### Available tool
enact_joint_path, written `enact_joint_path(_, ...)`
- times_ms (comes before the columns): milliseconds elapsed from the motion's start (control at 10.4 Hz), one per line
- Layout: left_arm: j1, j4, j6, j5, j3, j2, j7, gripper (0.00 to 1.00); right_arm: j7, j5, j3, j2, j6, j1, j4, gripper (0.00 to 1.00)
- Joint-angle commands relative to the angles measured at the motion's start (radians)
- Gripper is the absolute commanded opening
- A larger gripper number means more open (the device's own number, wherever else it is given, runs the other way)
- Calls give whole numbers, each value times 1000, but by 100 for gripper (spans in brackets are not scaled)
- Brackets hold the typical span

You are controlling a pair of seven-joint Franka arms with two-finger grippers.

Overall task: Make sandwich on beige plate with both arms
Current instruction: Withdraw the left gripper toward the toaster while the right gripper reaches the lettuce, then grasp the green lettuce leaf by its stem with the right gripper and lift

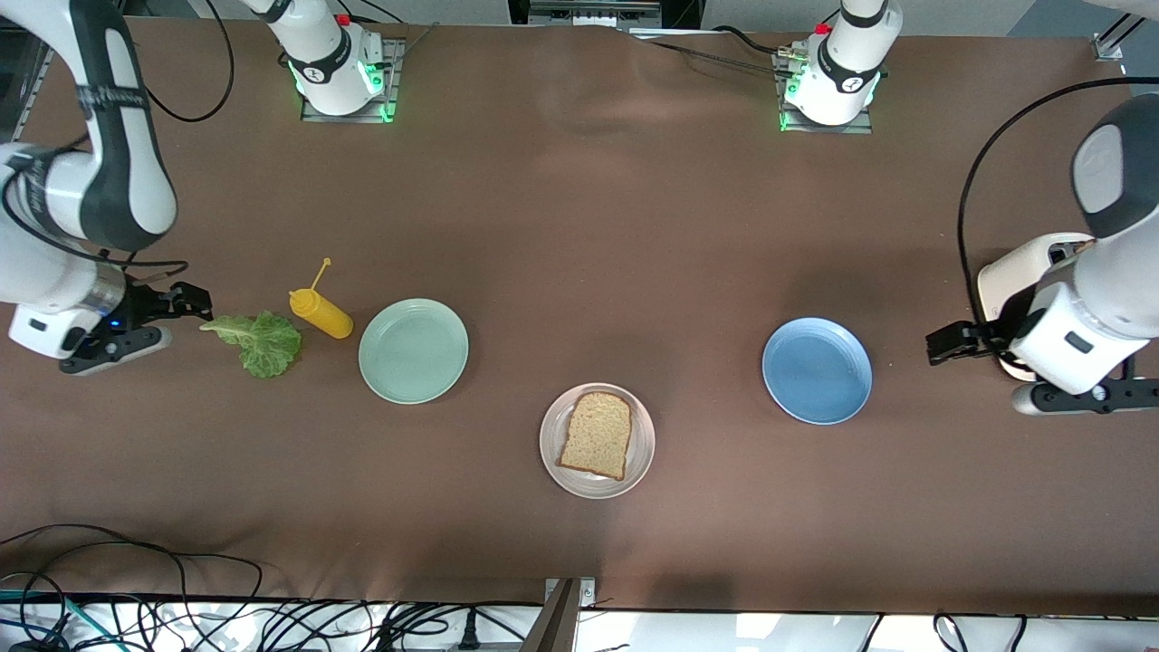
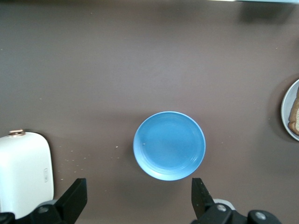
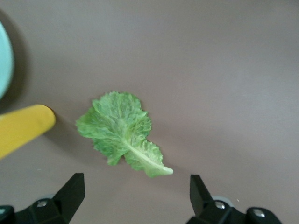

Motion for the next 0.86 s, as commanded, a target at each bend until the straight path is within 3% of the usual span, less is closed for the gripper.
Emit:
enact_joint_path(0,44,-34,-46,26,-11,-41,96,98,-29,7,36,59,80,-13,-36,100)
enact_joint_path(192,55,-40,-46,20,-11,-43,101,99,-29,7,61,111,182,-26,-93,100)
enact_joint_path(766,68,-30,-46,17,-15,-44,101,100,-62,7,67,186,277,-37,-118,100)
